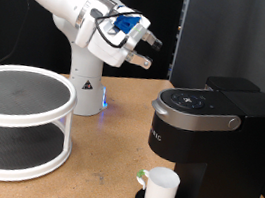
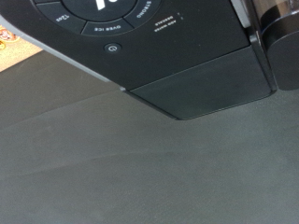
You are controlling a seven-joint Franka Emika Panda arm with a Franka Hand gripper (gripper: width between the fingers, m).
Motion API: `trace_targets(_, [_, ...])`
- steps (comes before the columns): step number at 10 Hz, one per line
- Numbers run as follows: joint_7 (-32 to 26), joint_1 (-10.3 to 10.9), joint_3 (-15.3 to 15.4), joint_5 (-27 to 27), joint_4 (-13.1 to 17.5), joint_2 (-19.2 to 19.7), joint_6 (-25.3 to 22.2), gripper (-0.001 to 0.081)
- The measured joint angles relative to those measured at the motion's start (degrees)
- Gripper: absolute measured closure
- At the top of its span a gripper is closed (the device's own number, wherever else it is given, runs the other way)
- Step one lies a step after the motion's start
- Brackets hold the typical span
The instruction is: Make a cup of coffee with the keurig machine
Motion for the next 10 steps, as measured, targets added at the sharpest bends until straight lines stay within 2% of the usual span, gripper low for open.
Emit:
trace_targets(2, [0.1, 0.0, 0.6, -1.6, 0.1, 0.1, 0.4, 0.0001])
trace_targets(3, [1.7, 0.0, 2.5, -5.9, 0.7, 0.1, 1.4, 0.0001])
trace_targets(5, [9.4, -0.1, 7.9, -20.9, 3.5, 0.4, 2.2, 0.0001])
trace_targets(6, [12.9, -0.1, 10.4, -28.5, 5.4, 0.9, 1.1, 0.0001])
trace_targets(7, [16.3, 0.0, 12.1, -31.4, 7.5, 1.8, -0.7, 0.0001])
trace_targets(8, [17.7, -0.1, 12.5, -32.4, 9.2, 3.5, -1.9, 0.0001])
trace_targets(9, [17.3, -0.1, 12.5, -32.4, 9.0, 3.5, -1.6, 0.0001])
trace_targets(10, [16.7, -0.2, 13.0, -36.7, 9.1, 3.5, -1.5, 0.0001])
